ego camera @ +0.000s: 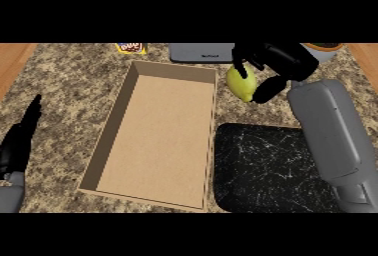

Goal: Pick the lemon from the tray and place it in the cardboard box

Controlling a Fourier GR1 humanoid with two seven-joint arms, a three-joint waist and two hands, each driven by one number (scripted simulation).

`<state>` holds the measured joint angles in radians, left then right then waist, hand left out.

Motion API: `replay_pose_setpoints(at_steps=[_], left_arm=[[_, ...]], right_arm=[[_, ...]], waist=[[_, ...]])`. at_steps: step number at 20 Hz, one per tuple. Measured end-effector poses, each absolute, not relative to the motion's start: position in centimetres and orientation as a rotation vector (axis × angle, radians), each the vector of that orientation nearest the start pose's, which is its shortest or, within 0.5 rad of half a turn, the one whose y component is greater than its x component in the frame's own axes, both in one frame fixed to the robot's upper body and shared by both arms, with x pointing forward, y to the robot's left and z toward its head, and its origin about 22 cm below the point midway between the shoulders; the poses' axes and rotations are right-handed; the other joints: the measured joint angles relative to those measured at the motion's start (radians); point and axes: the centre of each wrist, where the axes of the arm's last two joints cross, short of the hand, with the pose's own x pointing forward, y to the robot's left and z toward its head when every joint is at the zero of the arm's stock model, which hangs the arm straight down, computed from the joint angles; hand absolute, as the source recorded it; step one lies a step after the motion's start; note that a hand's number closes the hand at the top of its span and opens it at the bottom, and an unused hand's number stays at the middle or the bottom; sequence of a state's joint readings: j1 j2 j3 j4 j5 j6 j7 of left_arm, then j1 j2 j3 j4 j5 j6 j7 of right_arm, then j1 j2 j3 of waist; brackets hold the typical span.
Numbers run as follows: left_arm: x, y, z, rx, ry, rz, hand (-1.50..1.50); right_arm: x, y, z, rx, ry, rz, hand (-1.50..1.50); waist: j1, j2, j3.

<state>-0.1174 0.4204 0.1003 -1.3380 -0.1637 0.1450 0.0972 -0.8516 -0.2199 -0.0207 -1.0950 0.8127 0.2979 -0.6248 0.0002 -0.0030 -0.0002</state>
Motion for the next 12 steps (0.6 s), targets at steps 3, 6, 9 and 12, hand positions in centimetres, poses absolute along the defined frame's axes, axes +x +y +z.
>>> replay_pose_setpoints(at_steps=[3, 6, 9, 12], left_arm=[[26.3, 35.8, 1.5, 0.649, -1.363, -0.212, 0.00], [26.3, 35.8, 1.3, 0.643, -1.365, -0.214, 0.00], [26.8, 35.7, 1.6, 0.644, -1.369, -0.221, 0.00], [26.9, 35.3, 1.8, 0.635, -1.375, -0.223, 0.00]], right_arm=[[40.7, -15.4, 17.5, -0.197, -2.135, 1.375, 1.50], [40.6, -12.3, 18.8, -0.142, -2.113, 1.337, 1.50], [40.3, -9.3, 19.6, -0.097, -2.078, 1.313, 1.50], [40.6, -6.9, 19.7, -0.063, -2.025, 1.290, 1.50]], waist=[[0.002, 0.000, 0.000], [0.005, 0.001, 0.000], [0.011, 0.002, 0.000], [0.021, 0.004, 0.000]])
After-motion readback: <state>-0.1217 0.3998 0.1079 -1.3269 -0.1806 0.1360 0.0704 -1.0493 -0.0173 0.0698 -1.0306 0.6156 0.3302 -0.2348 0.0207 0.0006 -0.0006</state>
